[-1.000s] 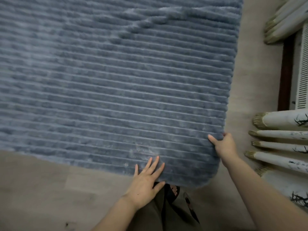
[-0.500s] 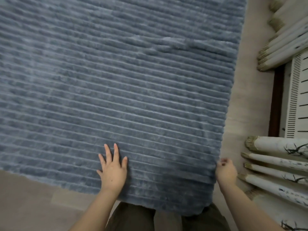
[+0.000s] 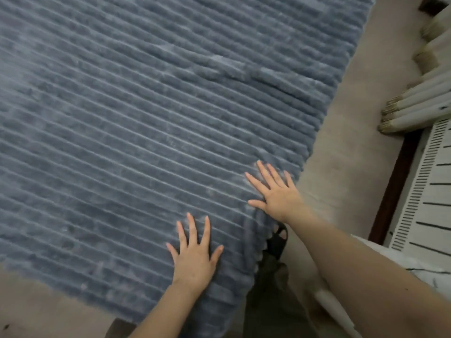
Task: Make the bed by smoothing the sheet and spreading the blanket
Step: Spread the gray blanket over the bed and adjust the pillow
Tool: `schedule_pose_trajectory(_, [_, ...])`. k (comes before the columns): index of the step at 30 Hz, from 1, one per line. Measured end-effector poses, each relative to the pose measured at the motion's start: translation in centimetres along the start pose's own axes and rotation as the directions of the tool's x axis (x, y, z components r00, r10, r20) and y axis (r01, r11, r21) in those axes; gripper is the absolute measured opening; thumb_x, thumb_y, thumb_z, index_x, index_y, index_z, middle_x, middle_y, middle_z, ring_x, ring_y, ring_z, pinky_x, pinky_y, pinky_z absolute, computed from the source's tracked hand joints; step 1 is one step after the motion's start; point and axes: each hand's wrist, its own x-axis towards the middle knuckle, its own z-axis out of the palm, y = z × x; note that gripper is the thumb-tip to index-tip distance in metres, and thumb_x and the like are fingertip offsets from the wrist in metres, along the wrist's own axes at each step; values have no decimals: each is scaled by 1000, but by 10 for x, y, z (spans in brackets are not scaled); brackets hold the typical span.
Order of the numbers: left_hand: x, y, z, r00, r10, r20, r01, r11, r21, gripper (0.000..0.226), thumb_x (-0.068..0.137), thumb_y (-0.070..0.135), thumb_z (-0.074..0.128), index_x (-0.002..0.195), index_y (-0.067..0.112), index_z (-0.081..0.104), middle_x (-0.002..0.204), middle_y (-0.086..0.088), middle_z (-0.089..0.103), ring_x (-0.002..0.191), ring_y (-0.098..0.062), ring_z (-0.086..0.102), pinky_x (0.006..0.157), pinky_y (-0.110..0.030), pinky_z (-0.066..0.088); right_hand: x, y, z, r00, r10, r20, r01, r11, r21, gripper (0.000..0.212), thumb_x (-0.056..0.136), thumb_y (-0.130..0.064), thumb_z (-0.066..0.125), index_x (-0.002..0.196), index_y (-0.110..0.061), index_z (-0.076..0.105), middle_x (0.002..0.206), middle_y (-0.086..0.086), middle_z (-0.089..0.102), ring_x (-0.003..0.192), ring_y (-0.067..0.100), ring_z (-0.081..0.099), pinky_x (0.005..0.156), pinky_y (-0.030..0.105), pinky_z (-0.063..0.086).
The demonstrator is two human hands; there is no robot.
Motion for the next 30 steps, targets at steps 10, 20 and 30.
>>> schedule_pose_trajectory(10, [-12, 138, 42, 963, 39, 266, 4, 987, -159, 81, 85, 79, 17, 122, 47, -48, 134, 8, -53, 128, -18, -43, 113, -63, -3, -13, 89, -34, 979, 49, 199, -33, 996, -82, 72, 98, -57, 29, 142, -46, -26, 145, -14, -43, 149, 24, -12, 114, 60, -7])
schedule_pose_trajectory(20, [-5, 138, 42, 968, -29, 250, 86, 972, -219, 75, 93, 66, 25, 134, 47, -36, 141, 14, -46, 141, -16, -29, 116, -58, 8, 7, 79, -52, 962, -84, 261, 141, 969, -205, 70, 102, -23, 40, 154, -21, -7, 157, 19, -22, 145, 41, 15, 121, 45, 8])
schedule_pose_trajectory(30, [19, 153, -15, 911, -160, -380, 12, 932, -363, 55, 90, 59, 22, 128, 29, 48, 117, 11, 35, 84, -9, 58, 66, -24, 47, 15, 73, -90, 909, -83, 408, 178, 964, -199, 65, 99, -20, 45, 154, -20, 10, 160, 18, -8, 137, 36, 35, 110, 47, 30])
